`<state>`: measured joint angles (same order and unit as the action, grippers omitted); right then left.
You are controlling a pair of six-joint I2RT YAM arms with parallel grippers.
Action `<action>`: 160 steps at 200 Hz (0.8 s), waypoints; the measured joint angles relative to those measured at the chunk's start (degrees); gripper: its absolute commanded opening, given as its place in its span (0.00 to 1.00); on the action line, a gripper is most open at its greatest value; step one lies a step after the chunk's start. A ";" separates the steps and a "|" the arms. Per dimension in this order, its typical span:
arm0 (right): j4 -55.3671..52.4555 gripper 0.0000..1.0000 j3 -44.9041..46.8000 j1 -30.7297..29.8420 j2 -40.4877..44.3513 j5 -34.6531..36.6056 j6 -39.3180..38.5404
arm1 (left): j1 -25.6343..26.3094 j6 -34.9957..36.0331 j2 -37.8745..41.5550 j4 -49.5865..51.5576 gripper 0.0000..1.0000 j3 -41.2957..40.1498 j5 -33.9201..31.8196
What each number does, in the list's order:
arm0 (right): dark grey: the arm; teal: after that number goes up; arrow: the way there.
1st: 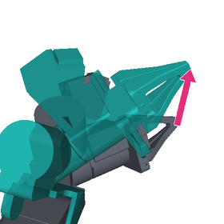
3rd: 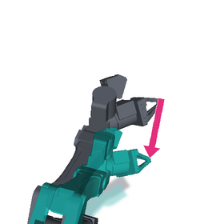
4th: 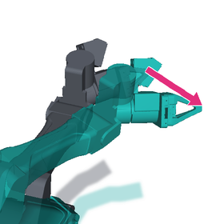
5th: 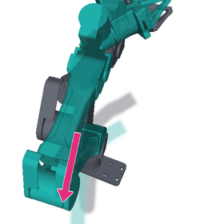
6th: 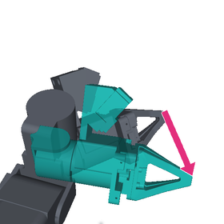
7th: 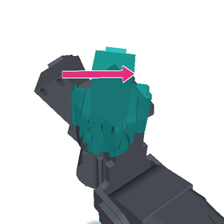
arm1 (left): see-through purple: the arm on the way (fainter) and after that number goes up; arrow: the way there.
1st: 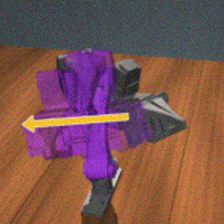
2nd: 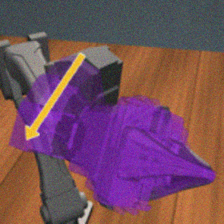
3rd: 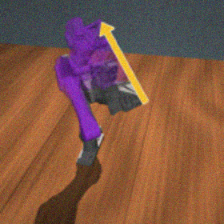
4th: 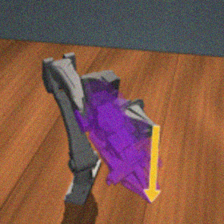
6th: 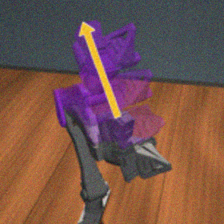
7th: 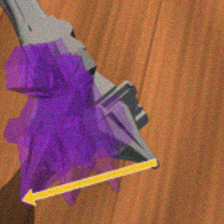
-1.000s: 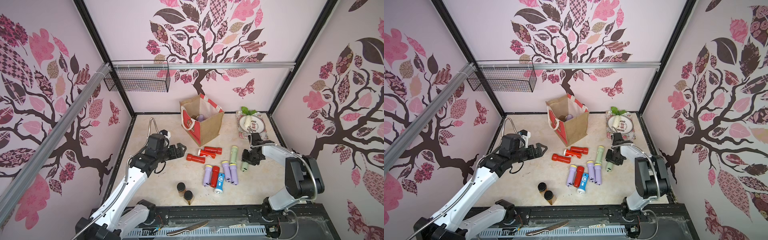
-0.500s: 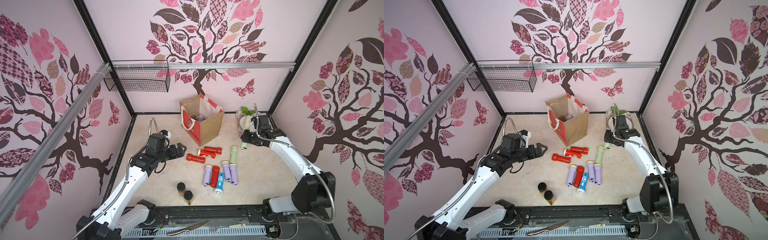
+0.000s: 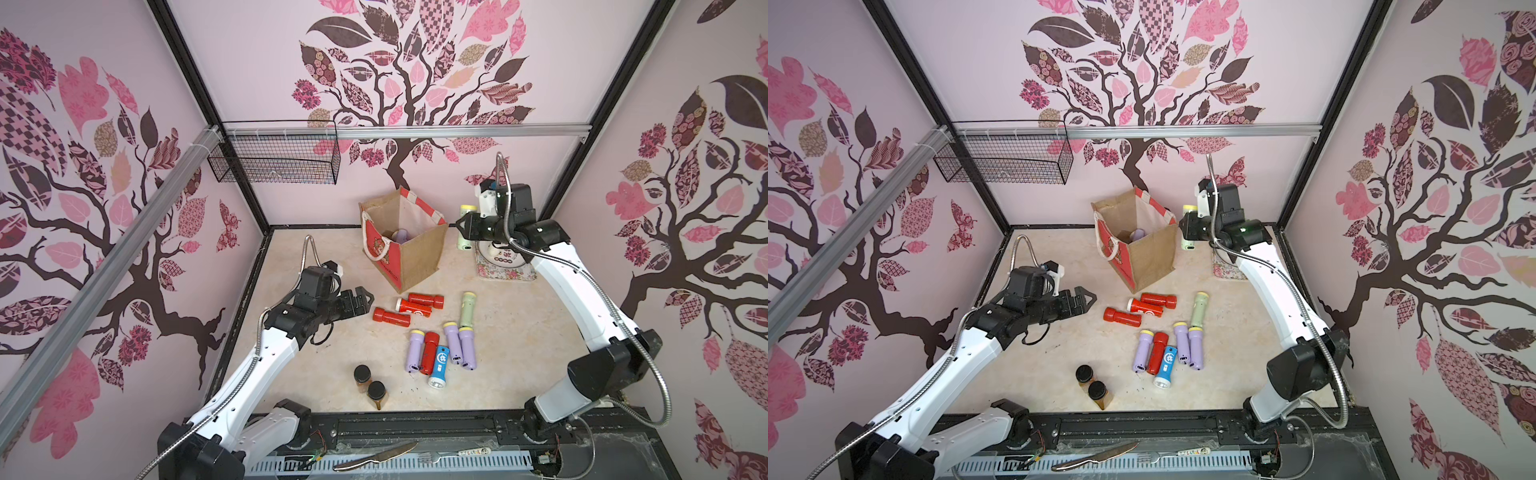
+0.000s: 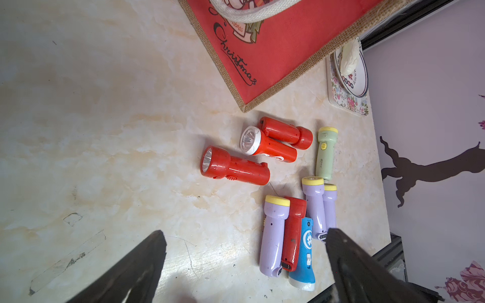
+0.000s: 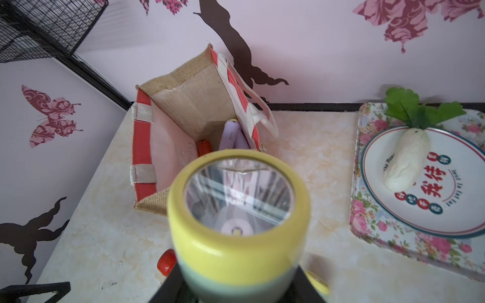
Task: Put the flashlights into the tote bags
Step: Place the flashlight in the canvas bag.
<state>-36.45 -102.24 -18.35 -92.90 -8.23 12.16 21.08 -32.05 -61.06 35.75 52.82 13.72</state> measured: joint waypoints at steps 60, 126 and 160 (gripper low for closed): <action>-0.20 0.00 -15.30 -3.43 -11.74 -1.95 -0.85 | 0.00 -2.67 -0.28 0.57 0.97 0.04 1.14; 3.41 0.00 -27.43 -4.39 -24.37 -2.58 1.09 | 0.00 -3.17 1.05 2.34 0.98 0.09 2.73; 4.87 0.00 -32.92 -4.66 -30.58 -2.12 1.75 | 0.00 -3.32 2.45 2.54 0.98 0.09 3.52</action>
<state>-31.57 -135.15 -23.00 -123.48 -10.35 13.91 21.08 -35.38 -58.61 38.28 52.90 17.23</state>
